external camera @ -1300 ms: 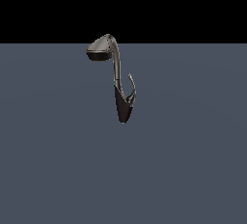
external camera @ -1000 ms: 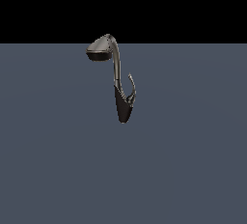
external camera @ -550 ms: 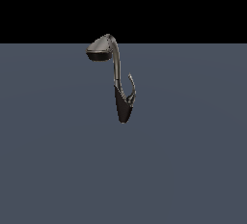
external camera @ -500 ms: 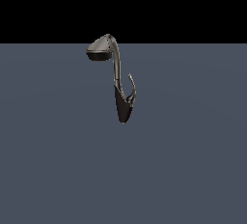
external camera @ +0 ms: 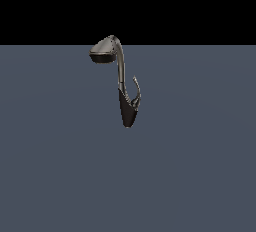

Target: Turn on the faucet by rotating a designated handle.

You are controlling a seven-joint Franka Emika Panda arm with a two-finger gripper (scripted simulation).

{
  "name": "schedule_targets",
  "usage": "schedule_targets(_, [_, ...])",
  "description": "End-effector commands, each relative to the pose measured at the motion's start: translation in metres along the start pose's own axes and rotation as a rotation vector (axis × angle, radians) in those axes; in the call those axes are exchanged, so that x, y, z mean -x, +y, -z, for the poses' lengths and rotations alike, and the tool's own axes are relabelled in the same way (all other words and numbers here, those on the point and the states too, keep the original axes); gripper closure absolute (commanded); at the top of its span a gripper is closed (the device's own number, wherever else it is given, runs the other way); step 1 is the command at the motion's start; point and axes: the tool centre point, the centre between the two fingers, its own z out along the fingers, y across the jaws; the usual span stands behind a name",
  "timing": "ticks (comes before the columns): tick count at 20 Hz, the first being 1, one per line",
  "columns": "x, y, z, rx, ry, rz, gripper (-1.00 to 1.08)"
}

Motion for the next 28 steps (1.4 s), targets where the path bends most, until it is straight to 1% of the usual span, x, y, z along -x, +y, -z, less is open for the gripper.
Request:
schedule_targets(1, [-0.017, -0.006, -0.01, -0.031, -0.029, -0.075, 1.08])
schedule_targets(8, [-0.066, -0.019, -0.042, -0.12, -0.111, -0.287, 1.08])
schedule_targets(14, [-0.11, -0.025, -0.073, -0.201, -0.186, -0.479, 1.08])
schedule_targets(20, [-0.156, -0.024, -0.109, -0.288, -0.264, -0.683, 1.08])
schedule_targets(28, [-0.21, -0.014, -0.163, -0.408, -0.369, -0.954, 1.08])
